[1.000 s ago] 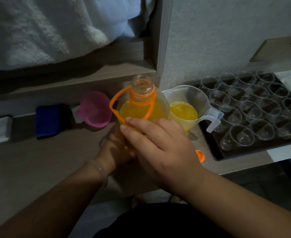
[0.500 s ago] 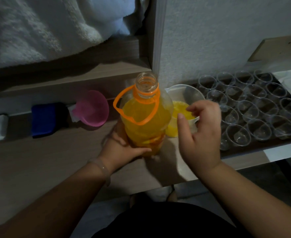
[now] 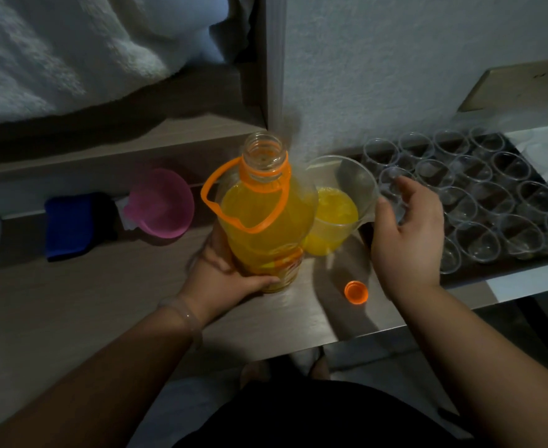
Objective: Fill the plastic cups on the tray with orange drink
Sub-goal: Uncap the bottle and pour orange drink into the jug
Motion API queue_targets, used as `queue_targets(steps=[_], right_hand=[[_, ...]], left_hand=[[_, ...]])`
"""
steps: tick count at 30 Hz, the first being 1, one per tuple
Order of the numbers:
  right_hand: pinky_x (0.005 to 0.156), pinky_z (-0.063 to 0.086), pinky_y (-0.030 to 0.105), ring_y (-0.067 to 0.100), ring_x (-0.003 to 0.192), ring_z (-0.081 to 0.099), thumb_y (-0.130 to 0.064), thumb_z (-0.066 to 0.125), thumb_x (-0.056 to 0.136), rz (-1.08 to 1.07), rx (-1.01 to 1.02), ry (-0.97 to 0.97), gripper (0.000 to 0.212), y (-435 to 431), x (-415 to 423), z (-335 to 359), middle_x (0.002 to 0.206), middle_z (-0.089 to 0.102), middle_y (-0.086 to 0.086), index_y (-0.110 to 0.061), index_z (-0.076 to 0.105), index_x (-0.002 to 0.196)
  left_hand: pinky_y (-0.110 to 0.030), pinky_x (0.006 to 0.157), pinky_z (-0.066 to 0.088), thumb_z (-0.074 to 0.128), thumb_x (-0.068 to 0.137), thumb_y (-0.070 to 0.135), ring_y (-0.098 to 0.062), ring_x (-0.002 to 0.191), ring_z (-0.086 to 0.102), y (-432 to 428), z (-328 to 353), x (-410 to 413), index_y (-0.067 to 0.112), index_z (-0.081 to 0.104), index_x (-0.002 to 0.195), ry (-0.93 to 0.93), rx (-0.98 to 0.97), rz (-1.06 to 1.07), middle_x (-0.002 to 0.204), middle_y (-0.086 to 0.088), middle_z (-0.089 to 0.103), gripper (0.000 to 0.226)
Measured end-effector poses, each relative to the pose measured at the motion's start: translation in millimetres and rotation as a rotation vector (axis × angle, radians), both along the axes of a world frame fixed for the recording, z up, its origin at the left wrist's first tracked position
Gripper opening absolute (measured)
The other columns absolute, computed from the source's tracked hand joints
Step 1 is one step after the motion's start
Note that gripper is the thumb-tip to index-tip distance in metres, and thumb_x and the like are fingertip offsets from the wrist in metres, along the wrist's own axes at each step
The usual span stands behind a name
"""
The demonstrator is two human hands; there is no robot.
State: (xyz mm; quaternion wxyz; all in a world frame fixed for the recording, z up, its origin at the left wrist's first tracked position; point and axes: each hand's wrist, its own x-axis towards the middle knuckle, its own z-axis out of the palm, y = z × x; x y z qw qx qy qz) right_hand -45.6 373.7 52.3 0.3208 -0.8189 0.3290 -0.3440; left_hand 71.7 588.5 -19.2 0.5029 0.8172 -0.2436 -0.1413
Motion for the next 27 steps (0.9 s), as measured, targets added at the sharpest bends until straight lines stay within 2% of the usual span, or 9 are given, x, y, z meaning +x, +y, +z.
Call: queue_targets(steps=[3,7,10,12,15,17,20,23,27], right_hand=[[0.091,0.031,0.016,0.018,0.116,0.051,-0.022,0.053,0.096,-0.002,0.090,0.133,0.035,-10.0,-0.2,0.7,0.124,0.059,0.010,-0.005,0.057,0.126],[0.071,0.030,0.019,0.012,0.089,0.053,-0.023,0.050,0.097,0.024,0.181,0.183,0.022,-15.8,-0.5,1.7,0.096,0.063,0.004,-0.009,0.065,0.104],[0.063,0.029,0.026,0.012,0.071,0.050,-0.024,0.051,0.096,0.031,0.211,0.217,0.019,-22.0,0.0,3.8,0.074,0.058,-0.002,-0.014,0.061,0.083],[0.059,0.030,0.030,0.008,0.063,0.047,-0.024,0.050,0.095,0.036,0.246,0.248,0.028,-28.0,0.9,5.3,0.066,0.053,-0.003,-0.014,0.054,0.069],[0.056,0.026,0.034,0.007,0.061,0.043,-0.023,0.048,0.096,0.065,0.288,0.285,0.033,-32.2,4.0,7.0,0.066,0.049,0.000,-0.013,0.046,0.064],[0.054,0.030,0.029,0.006,0.063,0.044,-0.025,0.046,0.097,0.088,0.332,0.268,0.029,-31.1,5.3,6.2,0.069,0.050,-0.001,-0.013,0.047,0.070],[0.054,0.034,0.023,0.003,0.063,0.047,-0.026,0.046,0.098,0.100,0.377,0.196,0.025,-29.4,5.9,2.2,0.071,0.052,-0.003,-0.016,0.049,0.075],[0.050,0.035,0.009,-0.009,0.057,0.048,-0.024,0.047,0.097,0.088,0.409,0.086,0.019,-27.9,6.9,-3.7,0.070,0.052,-0.005,-0.013,0.051,0.082],[0.053,0.034,0.007,-0.010,0.056,0.046,-0.021,0.049,0.097,0.061,0.410,-0.002,0.020,-26.6,7.9,-9.4,0.067,0.048,-0.005,-0.008,0.052,0.081]], left_hand=[[-0.031,0.109,0.038,0.084,0.043,0.063,-0.003,0.127,0.046,-0.4,2.4,-2.3,0.025,0.035,0.139,-0.040,0.013,0.003,0.137,0.010,0.050,0.115],[-0.013,0.105,0.034,0.087,0.050,0.054,0.005,0.126,0.043,1.5,10.3,-10.1,0.019,0.036,0.140,-0.088,0.011,-0.013,0.135,0.015,0.048,0.109],[-0.022,0.100,0.041,0.089,0.057,0.042,-0.003,0.120,0.050,8.6,3.2,-25.5,0.016,0.041,0.133,0.026,0.085,0.101,0.131,0.007,0.052,0.094],[-0.031,0.084,0.048,0.084,0.061,0.049,-0.014,0.096,0.059,14.2,-7.8,-42.0,0.012,0.056,0.107,0.071,0.288,0.204,0.104,-0.002,0.061,0.065],[-0.025,0.061,0.041,0.066,0.070,0.043,-0.002,0.056,0.049,8.4,-9.4,-63.0,0.022,0.056,0.069,0.099,0.288,0.053,0.060,0.008,0.053,0.023],[-0.013,0.060,0.036,0.055,0.078,0.031,0.004,0.059,0.050,-9.6,5.6,-73.0,0.026,0.058,0.072,0.084,0.219,-0.144,0.061,0.015,0.055,0.008],[-0.007,0.064,0.036,0.051,0.087,0.023,0.009,0.071,0.052,-41.2,21.9,-79.1,0.019,0.065,0.087,0.013,0.147,-0.346,0.070,0.018,0.056,0.014],[-0.007,0.067,0.036,0.050,0.090,0.022,0.006,0.075,0.051,-64.6,24.8,-84.0,0.016,0.066,0.093,-0.047,0.132,-0.404,0.077,0.016,0.054,0.017],[-0.002,0.065,0.031,0.054,0.088,0.021,0.012,0.072,0.048,-79.8,27.4,-92.4,0.017,0.067,0.093,-0.095,0.113,-0.374,0.075,0.020,0.049,0.014]])
